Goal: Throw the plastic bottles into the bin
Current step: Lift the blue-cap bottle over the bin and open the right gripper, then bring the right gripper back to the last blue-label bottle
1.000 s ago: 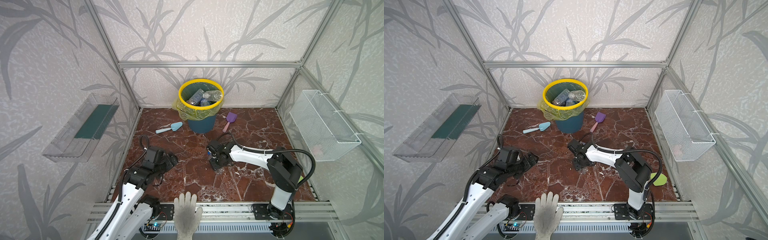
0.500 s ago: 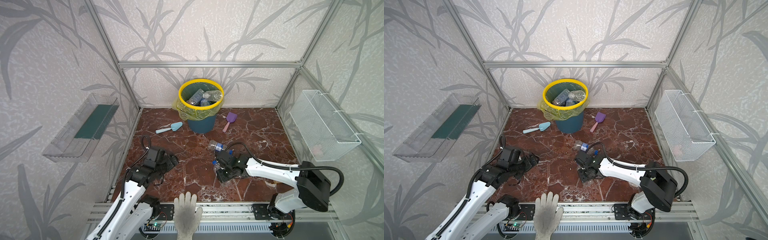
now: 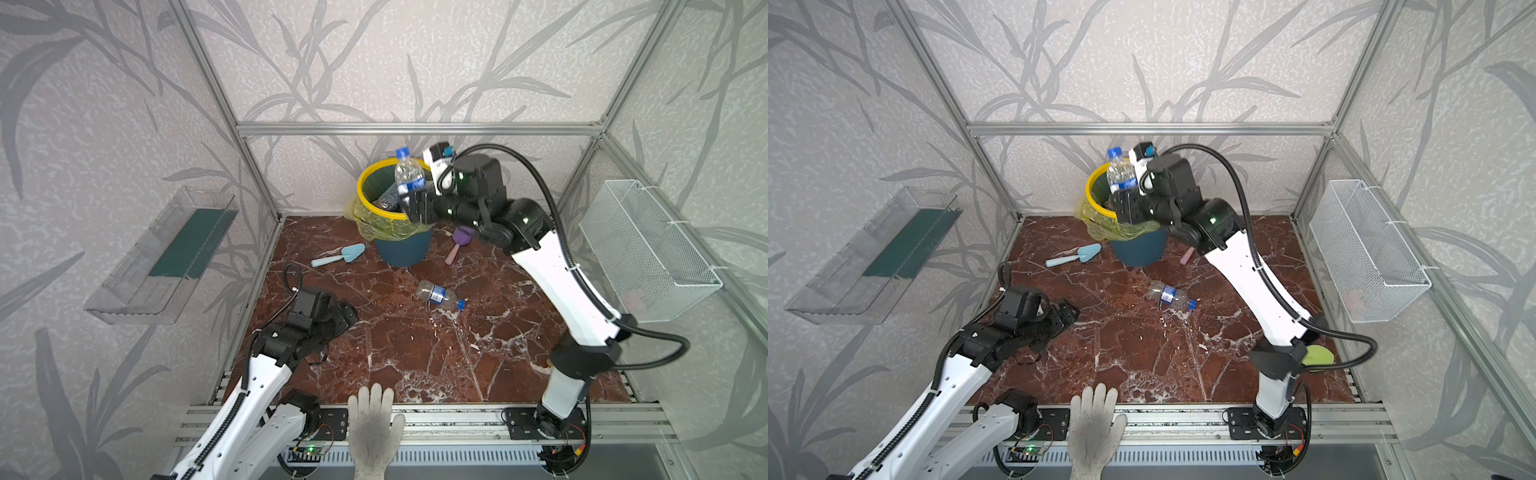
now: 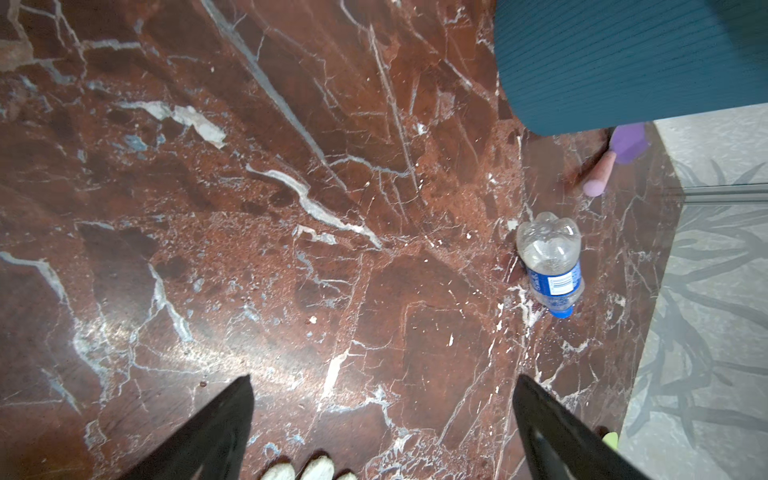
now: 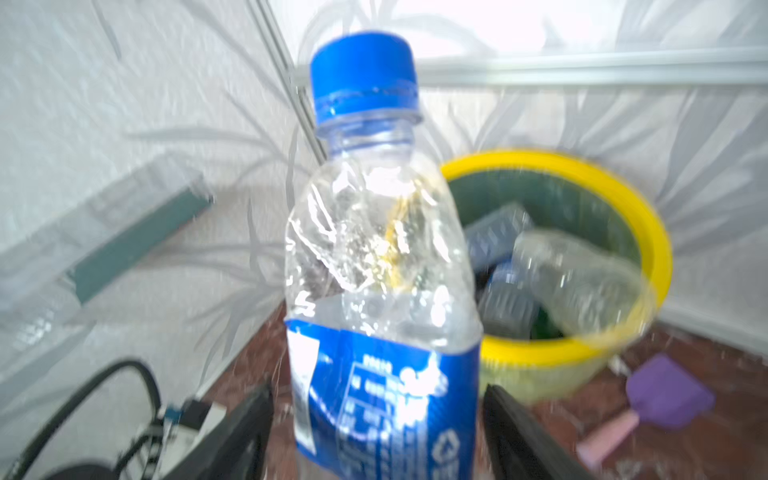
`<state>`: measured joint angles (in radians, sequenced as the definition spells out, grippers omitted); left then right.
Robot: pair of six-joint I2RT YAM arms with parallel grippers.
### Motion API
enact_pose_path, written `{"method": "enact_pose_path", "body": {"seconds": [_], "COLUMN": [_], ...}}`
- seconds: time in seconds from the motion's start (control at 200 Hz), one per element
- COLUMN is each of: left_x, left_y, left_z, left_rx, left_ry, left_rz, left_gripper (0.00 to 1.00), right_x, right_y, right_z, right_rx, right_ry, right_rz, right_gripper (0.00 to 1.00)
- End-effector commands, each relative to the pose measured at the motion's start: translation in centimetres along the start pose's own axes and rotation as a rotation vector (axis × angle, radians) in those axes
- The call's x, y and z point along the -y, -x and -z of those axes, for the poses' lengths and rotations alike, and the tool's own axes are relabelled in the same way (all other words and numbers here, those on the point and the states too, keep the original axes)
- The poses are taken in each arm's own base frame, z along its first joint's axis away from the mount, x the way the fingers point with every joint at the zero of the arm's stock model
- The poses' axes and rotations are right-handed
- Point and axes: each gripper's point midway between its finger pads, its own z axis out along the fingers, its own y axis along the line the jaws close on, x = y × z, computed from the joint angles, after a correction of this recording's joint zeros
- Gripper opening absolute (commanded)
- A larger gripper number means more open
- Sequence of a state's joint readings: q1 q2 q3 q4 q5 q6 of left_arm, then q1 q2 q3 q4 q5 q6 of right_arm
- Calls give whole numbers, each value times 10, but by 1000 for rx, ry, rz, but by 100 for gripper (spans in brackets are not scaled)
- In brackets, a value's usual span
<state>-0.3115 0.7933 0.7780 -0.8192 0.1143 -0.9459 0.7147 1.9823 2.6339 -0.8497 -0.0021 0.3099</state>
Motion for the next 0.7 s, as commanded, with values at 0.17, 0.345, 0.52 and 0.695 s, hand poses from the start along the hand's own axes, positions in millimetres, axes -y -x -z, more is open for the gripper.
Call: {"method": "enact_pose_path", "body": {"seconds": [0.17,0.345,0.52,0.695], "left_x": [-2,-7,-12,-14], "left_y": [6,2,-4,-6], "left_z": [12,5,0,0], "left_rx": [32,22,6,-1], "left_ry": [10,12,13,16], "left_rz": [-17,-6,4,7], "left_gripper": [97,97,97,97], "right_x": [32,61,103,122], "right_y": [-44,-106,-222,-288], "right_z": [23,74,91,90], "right_rx": [-120,-185,-369,-467], "right_ry": [-96,-175,-262,-275], "right_rz": [-4,-39,-137,-176], "right_gripper": [99,99,100,98]}}
